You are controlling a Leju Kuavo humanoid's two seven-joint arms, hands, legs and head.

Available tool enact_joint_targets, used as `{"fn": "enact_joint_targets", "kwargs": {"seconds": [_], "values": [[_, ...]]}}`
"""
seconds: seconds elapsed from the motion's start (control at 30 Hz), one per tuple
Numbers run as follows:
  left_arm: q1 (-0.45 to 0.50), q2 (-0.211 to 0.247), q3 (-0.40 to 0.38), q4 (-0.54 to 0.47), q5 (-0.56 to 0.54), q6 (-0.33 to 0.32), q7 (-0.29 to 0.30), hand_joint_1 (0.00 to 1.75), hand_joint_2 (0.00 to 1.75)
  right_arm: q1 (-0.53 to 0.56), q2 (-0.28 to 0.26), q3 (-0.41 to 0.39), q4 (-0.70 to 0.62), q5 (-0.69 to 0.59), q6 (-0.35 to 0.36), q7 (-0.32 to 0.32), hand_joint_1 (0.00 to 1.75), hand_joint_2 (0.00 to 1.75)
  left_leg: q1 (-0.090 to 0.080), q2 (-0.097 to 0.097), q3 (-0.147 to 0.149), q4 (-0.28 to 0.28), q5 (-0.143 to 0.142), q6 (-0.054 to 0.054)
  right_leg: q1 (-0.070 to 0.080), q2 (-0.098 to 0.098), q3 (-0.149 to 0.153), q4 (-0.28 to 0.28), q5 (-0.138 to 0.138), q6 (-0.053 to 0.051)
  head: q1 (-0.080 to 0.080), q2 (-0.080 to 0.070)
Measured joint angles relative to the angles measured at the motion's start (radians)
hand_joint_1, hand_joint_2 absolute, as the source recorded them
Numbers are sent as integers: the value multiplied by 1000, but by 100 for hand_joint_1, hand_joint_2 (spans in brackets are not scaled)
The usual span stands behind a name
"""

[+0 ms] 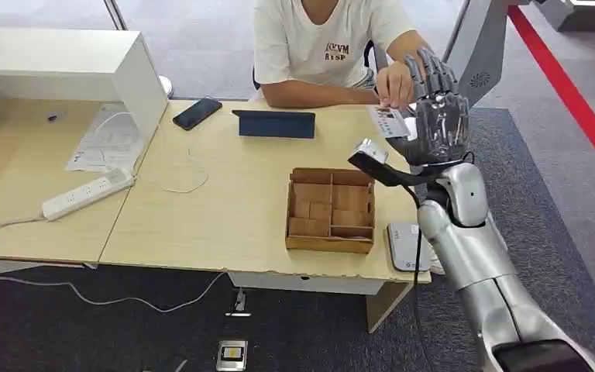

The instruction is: Pass the card to the sensor for recognition and then transmit it.

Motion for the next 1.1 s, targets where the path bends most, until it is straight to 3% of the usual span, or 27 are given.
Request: {"fn": "enact_joint_targets", "kwargs": {"seconds": [0.03,0.07,0.1,0.53,1.1], "values": [[0,0,0,0,0,0,-6,0,175,-1,-2,0,3,-2,0,0,124,175,0,0,0,0,0,0,0,0,0,0,0,0,0,0],[0,1,0,0,-1,0,-12,0,175,-1,-6,-1,5,-3,0,0,169,175,0,0,0,0,0,0,0,0,0,0,0,0,0,0],[0,1,-1,0,-2,0,-16,0,175,-1,-9,-1,5,-5,0,0,175,175,0,0,0,0,0,0,0,0,0,0,0,0,0,0],[3,16,-3,5,-6,-16,-77,0,175,31,-69,-27,-37,-32,46,43,175,175,0,0,0,0,0,0,0,0,0,0,0,0,0,0],[4,26,-20,6,-13,-20,-88,0,175,88,-104,-47,-138,-22,116,55,175,175,0,1,0,0,0,0,0,0,0,0,0,0,0,0]]}}
